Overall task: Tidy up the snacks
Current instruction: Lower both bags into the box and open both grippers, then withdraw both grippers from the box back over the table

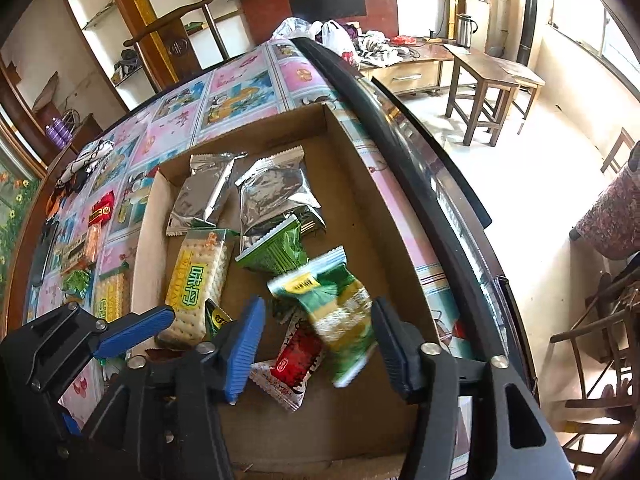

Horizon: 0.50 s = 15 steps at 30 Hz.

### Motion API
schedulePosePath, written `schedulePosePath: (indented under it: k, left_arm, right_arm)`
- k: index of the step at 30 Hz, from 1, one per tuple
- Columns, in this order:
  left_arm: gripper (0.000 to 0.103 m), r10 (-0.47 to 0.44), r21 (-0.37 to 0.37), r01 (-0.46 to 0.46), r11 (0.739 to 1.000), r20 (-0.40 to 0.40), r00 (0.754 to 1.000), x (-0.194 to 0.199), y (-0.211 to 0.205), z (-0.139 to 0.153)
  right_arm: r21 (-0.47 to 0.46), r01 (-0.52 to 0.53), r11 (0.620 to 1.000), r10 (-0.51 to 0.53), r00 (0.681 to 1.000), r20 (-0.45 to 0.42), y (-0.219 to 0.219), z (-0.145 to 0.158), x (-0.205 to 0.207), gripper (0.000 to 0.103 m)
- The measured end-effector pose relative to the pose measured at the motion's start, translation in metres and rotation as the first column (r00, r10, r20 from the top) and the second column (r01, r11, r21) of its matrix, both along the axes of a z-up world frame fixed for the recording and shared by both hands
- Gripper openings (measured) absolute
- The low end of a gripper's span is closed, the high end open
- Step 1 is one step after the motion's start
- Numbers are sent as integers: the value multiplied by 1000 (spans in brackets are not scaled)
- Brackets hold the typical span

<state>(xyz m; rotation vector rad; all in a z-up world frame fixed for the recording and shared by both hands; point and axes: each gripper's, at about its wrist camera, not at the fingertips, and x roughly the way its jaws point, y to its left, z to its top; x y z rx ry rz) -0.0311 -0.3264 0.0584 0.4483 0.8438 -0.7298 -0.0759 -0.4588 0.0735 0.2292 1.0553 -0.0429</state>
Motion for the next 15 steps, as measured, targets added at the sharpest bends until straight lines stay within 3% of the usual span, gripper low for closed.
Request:
schedulePosePath:
  k: [4,15]
  left_arm:
    - [56,1,-15,-1,1000,18,1000,-3,5,5]
    - [63,36,-62,-34,998,37,999,-9,33,20]
  right_arm:
    - [-2,13,1000,-13,1000,16,2,7,-4,70]
    - [20,41,999,-41,999,35,9,18,-14,70]
